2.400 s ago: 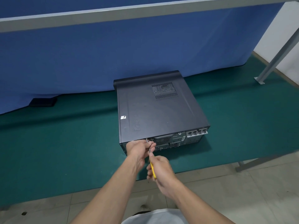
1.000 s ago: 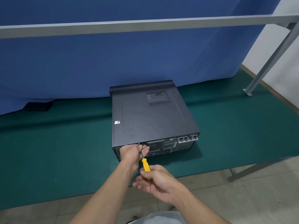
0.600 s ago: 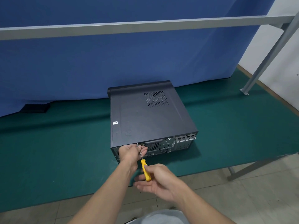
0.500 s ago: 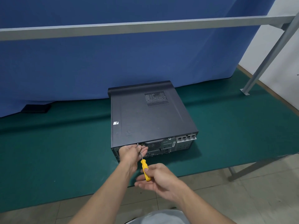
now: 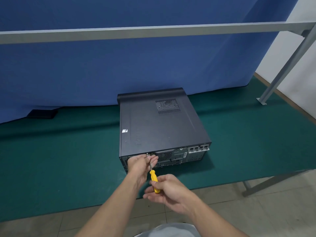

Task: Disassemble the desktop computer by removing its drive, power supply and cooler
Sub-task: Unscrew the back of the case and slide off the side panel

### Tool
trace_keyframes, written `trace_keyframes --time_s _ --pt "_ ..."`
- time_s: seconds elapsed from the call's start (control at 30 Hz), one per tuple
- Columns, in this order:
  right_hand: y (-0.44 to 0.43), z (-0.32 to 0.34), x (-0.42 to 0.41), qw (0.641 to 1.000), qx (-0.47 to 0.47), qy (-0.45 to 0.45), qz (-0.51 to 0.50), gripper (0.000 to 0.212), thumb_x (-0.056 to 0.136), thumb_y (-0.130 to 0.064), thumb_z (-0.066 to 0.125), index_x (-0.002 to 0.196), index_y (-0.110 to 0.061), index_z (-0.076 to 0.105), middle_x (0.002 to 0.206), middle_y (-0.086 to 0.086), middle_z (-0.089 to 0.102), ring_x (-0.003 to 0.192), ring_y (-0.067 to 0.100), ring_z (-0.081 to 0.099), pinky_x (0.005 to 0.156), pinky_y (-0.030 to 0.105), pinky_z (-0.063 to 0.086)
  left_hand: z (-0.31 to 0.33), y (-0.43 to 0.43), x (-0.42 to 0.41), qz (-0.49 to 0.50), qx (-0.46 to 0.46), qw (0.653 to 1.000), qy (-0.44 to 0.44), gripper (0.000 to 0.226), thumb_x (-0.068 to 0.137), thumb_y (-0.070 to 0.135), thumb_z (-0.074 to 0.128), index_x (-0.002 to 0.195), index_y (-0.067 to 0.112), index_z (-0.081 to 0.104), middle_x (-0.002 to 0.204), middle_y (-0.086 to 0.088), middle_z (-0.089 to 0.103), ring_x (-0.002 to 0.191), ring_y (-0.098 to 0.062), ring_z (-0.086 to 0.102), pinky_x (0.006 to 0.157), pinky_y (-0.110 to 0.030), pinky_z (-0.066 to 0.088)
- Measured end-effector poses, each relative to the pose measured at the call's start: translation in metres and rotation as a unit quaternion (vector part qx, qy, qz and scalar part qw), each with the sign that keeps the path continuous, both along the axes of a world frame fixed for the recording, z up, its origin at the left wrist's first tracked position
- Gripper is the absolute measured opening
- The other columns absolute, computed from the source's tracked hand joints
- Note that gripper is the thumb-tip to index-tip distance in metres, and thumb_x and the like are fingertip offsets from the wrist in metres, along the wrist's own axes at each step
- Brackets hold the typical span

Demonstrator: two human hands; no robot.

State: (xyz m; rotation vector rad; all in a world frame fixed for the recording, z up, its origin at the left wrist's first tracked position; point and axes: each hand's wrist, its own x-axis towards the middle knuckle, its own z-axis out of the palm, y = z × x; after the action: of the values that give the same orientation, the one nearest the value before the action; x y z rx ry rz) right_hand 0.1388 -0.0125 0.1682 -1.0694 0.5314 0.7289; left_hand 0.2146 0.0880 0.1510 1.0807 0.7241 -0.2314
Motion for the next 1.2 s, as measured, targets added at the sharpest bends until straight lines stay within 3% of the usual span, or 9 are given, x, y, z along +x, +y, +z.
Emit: trace_keyframes --time_s 0.1,0.2,0.43,0.6,0.7,0.9,1.0,1.1,1.2 --pt "0.010 -0.008 -0.002 0.985 -0.160 -0.062 0.023 0.019 0.090 -0.002 0.060 0.106 -0.004 0.051 0.094 0.017 0.066 0.073 0.024 0.073 0.065 0.027 0.057 -0.007 0.000 -0.005 0.001 0.081 0.997 -0.003 0.012 0.087 -0.016 0.059 0.093 -0.006 0.061 0.085 -0.022 0.069 0.076 -0.029 0.072 0.063 -0.029 0.060" --pt "0.015 -0.014 -0.004 0.976 -0.197 -0.086 0.030 0.020 0.088 -0.003 0.063 0.103 -0.008 0.050 0.098 0.015 0.065 0.070 0.021 0.073 0.064 0.025 0.057 -0.012 -0.002 -0.006 -0.012 0.142 0.990 -0.017 0.012 0.085 -0.013 0.064 0.091 -0.003 0.066 0.082 -0.017 0.071 0.073 -0.021 0.074 0.065 -0.026 0.059" --pt "0.000 -0.006 -0.002 0.999 0.031 0.026 0.000 0.021 0.097 -0.001 0.047 0.116 0.009 0.049 0.099 0.028 0.062 0.078 0.033 0.070 0.073 0.038 0.057 -0.005 0.000 -0.004 -0.028 0.071 0.997 -0.025 0.024 0.093 -0.018 0.044 0.107 0.000 0.052 0.090 -0.022 0.067 0.082 -0.028 0.071 0.068 -0.028 0.061" --pt "0.012 -0.008 -0.004 0.977 -0.192 -0.077 0.046 0.007 0.090 -0.002 0.059 0.096 -0.004 0.056 0.092 0.016 0.066 0.069 0.023 0.071 0.066 0.029 0.058 -0.010 0.001 -0.004 -0.026 0.133 0.991 -0.014 0.016 0.088 -0.012 0.061 0.103 -0.007 0.061 0.087 -0.017 0.071 0.076 -0.022 0.074 0.069 -0.029 0.060" --pt "0.014 -0.008 -0.005 0.964 -0.241 -0.099 0.057 0.011 0.086 -0.005 0.065 0.093 -0.009 0.057 0.089 0.012 0.069 0.067 0.021 0.072 0.069 0.032 0.060 -0.012 0.000 -0.003 -0.029 0.161 0.986 -0.015 0.019 0.086 -0.010 0.064 0.105 -0.003 0.063 0.084 -0.014 0.071 0.072 -0.018 0.074 0.068 -0.027 0.060" --pt "0.003 -0.001 -0.002 0.998 -0.038 -0.018 0.047 0.015 0.095 0.002 0.049 0.108 0.004 0.055 0.096 0.022 0.065 0.084 0.031 0.068 0.070 0.032 0.057 -0.005 -0.001 -0.003 -0.028 0.071 0.997 -0.027 0.024 0.093 -0.017 0.047 0.112 -0.005 0.053 0.088 -0.021 0.068 0.078 -0.025 0.072 0.064 -0.025 0.060" --pt "0.006 -0.003 -0.004 0.989 -0.126 -0.065 0.049 0.011 0.091 0.004 0.055 0.101 -0.001 0.056 0.095 0.021 0.063 0.073 0.026 0.068 0.066 0.028 0.057 -0.007 0.001 -0.004 -0.029 0.068 0.997 -0.015 0.014 0.093 -0.015 0.050 0.100 -0.003 0.055 0.089 -0.022 0.069 0.079 -0.027 0.073 0.064 -0.027 0.060" --pt "0.013 -0.006 -0.005 0.962 -0.247 -0.100 0.061 0.018 0.085 -0.002 0.067 0.096 -0.010 0.055 0.090 0.011 0.066 0.064 0.019 0.070 0.067 0.031 0.059 -0.011 0.002 -0.001 -0.028 0.160 0.987 0.004 0.012 0.088 -0.009 0.063 0.098 -0.004 0.064 0.085 -0.018 0.072 0.074 -0.022 0.074 0.067 -0.029 0.060" --pt "0.013 -0.006 -0.004 0.953 -0.276 -0.103 0.064 0.023 0.084 -0.006 0.071 0.098 -0.013 0.054 0.087 0.008 0.066 0.059 0.015 0.067 0.063 0.028 0.059 -0.010 0.000 0.001 -0.031 0.182 0.983 0.003 0.011 0.088 -0.008 0.063 0.097 -0.002 0.063 0.084 -0.016 0.071 0.073 -0.021 0.074 0.071 -0.032 0.061"
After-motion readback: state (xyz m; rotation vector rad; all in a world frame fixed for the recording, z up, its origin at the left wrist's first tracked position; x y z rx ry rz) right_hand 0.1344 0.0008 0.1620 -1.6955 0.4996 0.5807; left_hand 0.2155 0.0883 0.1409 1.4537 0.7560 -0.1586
